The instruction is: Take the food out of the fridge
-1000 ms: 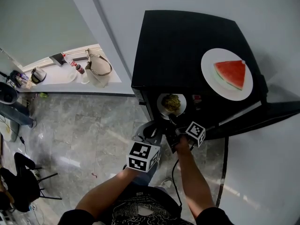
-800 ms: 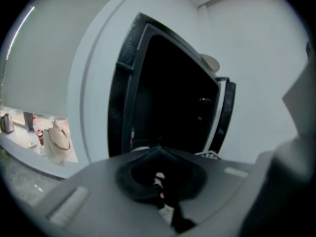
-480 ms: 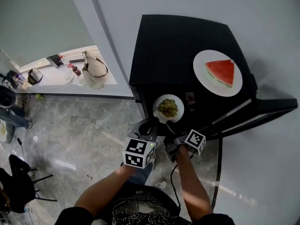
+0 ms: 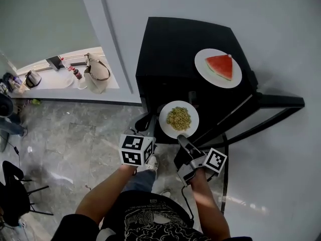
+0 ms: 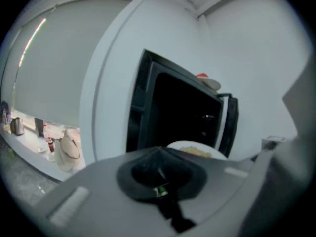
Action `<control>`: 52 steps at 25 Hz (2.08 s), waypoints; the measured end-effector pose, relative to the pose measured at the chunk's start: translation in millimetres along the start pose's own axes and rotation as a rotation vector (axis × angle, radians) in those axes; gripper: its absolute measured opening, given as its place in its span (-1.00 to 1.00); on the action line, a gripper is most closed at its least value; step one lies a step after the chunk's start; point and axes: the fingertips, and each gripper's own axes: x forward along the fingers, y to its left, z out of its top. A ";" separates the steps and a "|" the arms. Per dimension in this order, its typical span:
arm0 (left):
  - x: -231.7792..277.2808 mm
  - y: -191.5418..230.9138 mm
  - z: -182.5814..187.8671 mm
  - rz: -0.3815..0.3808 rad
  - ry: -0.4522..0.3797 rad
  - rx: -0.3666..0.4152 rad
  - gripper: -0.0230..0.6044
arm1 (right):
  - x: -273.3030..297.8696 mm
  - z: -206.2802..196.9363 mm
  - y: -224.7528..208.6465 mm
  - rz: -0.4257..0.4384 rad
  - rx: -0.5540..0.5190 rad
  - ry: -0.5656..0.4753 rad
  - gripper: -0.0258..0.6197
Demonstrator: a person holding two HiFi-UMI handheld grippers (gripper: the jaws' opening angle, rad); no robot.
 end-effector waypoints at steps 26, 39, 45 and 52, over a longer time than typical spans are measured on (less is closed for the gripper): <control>-59.6 -2.5 45.8 0.039 -0.109 -0.007 -0.92 | 9.1 -32.8 223.7 0.221 -0.077 0.143 -0.89; -29.5 34.5 50.8 0.048 -0.087 -0.015 -0.92 | 104.0 25.5 223.9 0.177 0.024 0.059 -0.89; -30.5 32.7 53.1 0.044 -0.091 -0.014 -0.92 | 104.5 29.6 220.3 0.156 -0.005 0.035 -0.87; -35.6 26.2 54.7 0.039 -0.100 -0.016 -0.92 | 106.1 34.7 217.0 0.184 -0.008 0.007 -0.86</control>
